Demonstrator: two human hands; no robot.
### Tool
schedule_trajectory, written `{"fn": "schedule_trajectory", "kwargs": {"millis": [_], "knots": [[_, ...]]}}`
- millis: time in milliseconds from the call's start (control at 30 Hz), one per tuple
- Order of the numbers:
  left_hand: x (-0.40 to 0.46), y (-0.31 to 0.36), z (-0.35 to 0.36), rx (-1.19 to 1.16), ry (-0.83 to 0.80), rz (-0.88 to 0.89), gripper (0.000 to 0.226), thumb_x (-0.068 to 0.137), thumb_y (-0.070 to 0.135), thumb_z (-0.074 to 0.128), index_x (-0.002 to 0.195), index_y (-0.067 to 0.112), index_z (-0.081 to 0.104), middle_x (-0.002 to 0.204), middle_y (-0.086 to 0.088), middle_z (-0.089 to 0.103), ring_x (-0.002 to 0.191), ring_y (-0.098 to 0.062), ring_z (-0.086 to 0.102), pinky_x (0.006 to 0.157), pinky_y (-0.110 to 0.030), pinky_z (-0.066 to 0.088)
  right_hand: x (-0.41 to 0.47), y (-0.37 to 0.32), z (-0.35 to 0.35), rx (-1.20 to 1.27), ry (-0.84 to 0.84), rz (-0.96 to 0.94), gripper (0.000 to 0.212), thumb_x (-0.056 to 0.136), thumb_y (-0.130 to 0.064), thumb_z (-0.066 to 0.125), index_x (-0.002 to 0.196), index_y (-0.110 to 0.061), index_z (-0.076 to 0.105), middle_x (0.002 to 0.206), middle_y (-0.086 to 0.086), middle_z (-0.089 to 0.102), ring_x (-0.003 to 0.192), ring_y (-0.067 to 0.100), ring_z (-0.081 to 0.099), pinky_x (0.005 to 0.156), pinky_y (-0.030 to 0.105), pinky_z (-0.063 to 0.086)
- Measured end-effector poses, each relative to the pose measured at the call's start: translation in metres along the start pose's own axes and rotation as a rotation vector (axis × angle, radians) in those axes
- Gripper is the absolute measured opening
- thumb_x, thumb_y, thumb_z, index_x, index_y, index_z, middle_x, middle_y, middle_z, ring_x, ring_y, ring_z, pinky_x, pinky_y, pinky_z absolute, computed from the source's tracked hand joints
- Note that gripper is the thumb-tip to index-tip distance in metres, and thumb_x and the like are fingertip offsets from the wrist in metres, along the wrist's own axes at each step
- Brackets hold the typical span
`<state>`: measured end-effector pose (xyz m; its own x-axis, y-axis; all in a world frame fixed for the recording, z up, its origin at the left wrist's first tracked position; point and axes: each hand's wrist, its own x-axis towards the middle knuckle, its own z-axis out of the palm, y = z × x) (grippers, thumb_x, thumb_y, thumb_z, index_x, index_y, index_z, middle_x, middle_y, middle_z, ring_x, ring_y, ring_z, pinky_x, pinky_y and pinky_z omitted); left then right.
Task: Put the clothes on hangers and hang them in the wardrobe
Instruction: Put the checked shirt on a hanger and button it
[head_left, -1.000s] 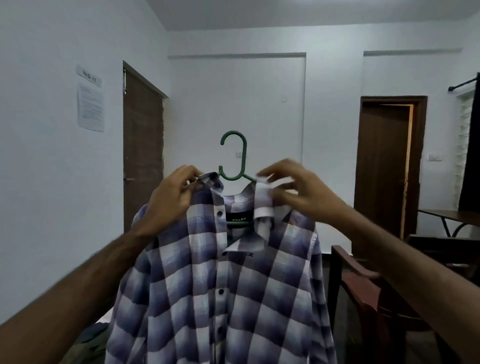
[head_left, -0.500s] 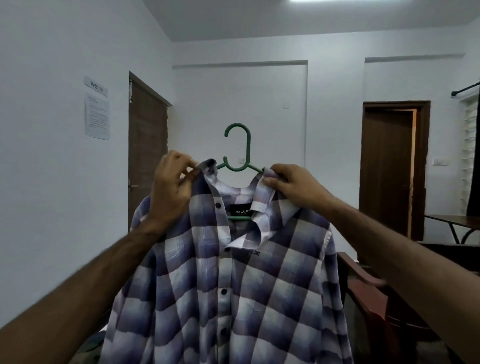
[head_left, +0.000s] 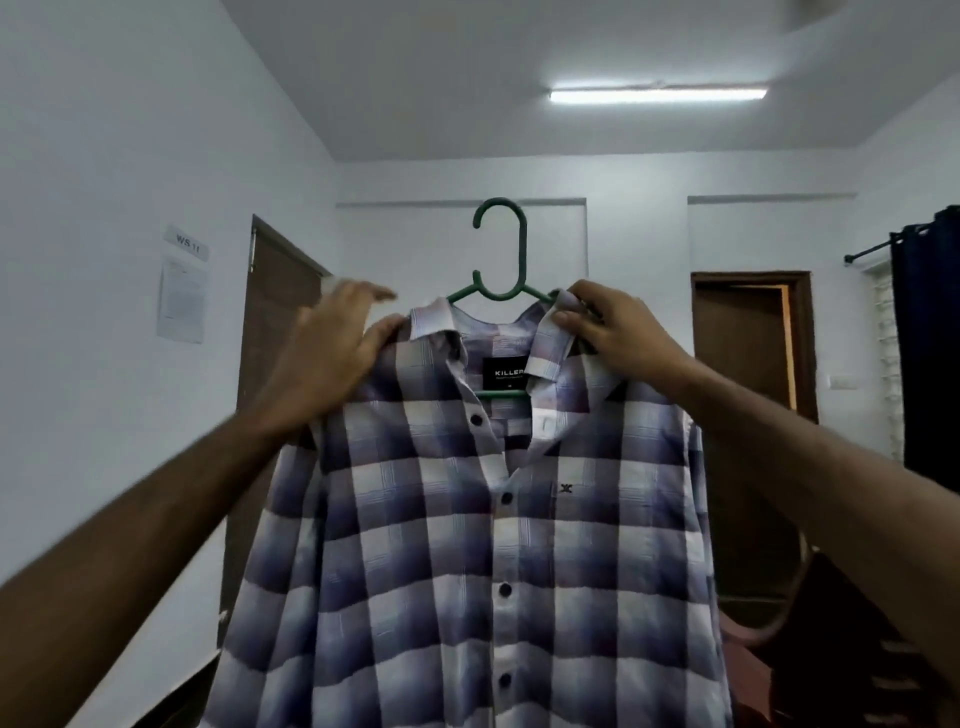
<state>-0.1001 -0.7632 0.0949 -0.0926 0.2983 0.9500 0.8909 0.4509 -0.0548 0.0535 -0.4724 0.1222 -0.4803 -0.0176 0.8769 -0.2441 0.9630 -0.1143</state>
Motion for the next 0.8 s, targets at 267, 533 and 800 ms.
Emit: {"fn": "schedule_trajectory", "kwargs": {"millis": [267, 533, 800], "knots": [[0.075, 0.024, -0.044, 0.133, 0.034, 0.103, 0.025, 0.105, 0.031, 0.041, 0.086, 0.017, 0.048, 0.079, -0.004, 0.058, 0.073, -0.030, 0.056, 0.063, -0.036, 0.034, 0.045, -0.037, -0.069, -0.221, 0.003, -0.062, 0.025, 0.104, -0.045, 0.051, 0.094, -0.022, 0.053, 0.080, -0.006, 0.058, 0.074, 0.014, 0.055, 0.065, 0.032, 0.042], [0.139, 0.012, -0.139, 0.250, 0.034, 0.033, 0.025, 0.105, 0.037, 0.044, 0.086, 0.022, 0.049, 0.100, -0.020, 0.066, 0.082, -0.035, 0.056, 0.071, -0.044, 0.045, 0.076, -0.082, -0.145, -0.397, -0.096, -0.160, 0.033, 0.105, -0.049, 0.044, 0.080, -0.031, 0.054, 0.083, -0.003, 0.063, 0.082, 0.024, 0.061, 0.070, 0.037, 0.047], [0.148, 0.001, -0.194, -0.061, -0.351, 0.143, 0.075, 0.074, 0.080, 0.050, 0.085, 0.007, 0.064, 0.084, -0.006, 0.064, 0.078, -0.013, 0.055, 0.075, -0.029, 0.044, 0.100, -0.147, -0.179, -0.340, -0.388, 0.074, 0.049, 0.094, -0.057, 0.058, 0.091, -0.011, 0.078, 0.086, 0.003, 0.078, 0.075, 0.021, 0.072, 0.072, 0.034, 0.059]]}}
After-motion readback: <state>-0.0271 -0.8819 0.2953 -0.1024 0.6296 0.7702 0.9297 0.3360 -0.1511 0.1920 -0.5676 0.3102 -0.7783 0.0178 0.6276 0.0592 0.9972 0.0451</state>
